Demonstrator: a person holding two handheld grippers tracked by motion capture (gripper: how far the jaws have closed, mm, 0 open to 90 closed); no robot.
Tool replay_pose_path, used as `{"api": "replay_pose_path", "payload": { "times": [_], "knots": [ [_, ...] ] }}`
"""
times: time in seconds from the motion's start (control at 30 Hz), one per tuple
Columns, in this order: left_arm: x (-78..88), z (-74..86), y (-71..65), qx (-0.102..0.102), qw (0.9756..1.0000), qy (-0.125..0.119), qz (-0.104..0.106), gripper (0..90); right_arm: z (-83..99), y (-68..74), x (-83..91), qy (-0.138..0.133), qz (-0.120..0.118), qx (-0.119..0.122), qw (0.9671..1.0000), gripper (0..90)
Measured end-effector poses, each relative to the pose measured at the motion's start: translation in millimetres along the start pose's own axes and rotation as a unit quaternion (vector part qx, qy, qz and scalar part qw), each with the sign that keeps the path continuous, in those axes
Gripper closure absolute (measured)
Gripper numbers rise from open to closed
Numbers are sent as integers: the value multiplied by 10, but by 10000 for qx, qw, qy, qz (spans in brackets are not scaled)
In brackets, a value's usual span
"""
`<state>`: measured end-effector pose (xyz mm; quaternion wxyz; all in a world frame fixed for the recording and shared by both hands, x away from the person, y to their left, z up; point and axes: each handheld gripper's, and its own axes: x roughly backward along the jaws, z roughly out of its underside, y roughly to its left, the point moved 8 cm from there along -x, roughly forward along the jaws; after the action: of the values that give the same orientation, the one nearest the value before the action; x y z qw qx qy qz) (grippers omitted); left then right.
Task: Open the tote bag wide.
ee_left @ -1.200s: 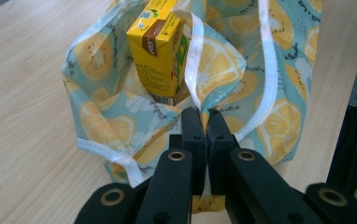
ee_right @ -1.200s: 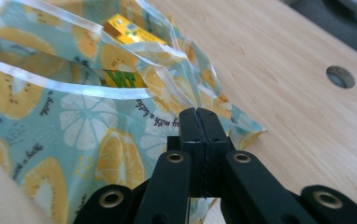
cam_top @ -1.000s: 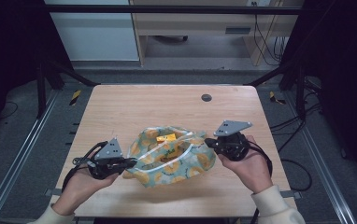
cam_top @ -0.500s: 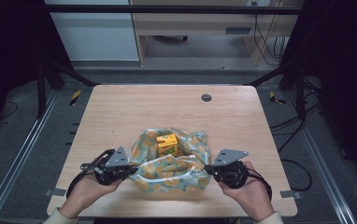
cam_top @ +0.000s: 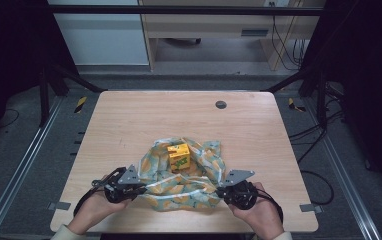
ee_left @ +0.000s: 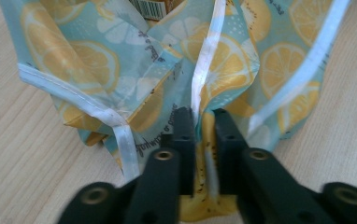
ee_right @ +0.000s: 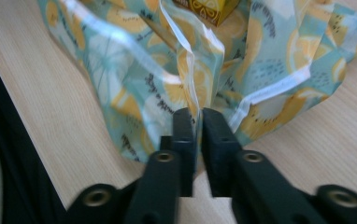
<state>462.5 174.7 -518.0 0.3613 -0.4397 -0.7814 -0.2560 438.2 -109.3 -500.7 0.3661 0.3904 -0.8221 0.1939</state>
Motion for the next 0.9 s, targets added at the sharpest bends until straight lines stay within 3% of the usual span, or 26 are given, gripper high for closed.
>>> {"api": "replay_pose_path", "payload": {
  "times": [0.07, 0.1, 0.27, 0.4, 0.53, 0.63, 0.8, 0.9],
  "knots": [
    [34, -37, 6, 10, 9999, -105, -59, 646, -98, -34, 37, -78, 77, 42, 9999, 673],
    [54, -55, 9, -2, 9998, -144, -98, 646, -98, -34, 37, -78, 77, 42, 9999, 673],
    [258, -250, -3, -78, 9986, -452, -267, 503, -343, -101, 142, -271, 210, 50, 9994, 477],
    [404, -437, -65, -235, 9973, -618, -333, 416, -600, -226, 143, -486, 319, 39, 9983, 440],
    [449, -535, -166, -302, 9964, -734, -300, 336, -771, -341, -23, -496, 402, 11, 9980, 449],
    [324, -438, -302, -184, 9988, -445, 43, 216, -828, -414, -224, -363, 422, -32, 9984, 439],
    [149, -215, -333, -88, 9994, -320, 57, 184, -860, -466, -489, -159, 393, -68, 9991, 431],
    [81, -136, -329, -153, 9997, -157, 108, 171, -877, -503, -572, -84, 362, -86, 9993, 495]
  ]
}}
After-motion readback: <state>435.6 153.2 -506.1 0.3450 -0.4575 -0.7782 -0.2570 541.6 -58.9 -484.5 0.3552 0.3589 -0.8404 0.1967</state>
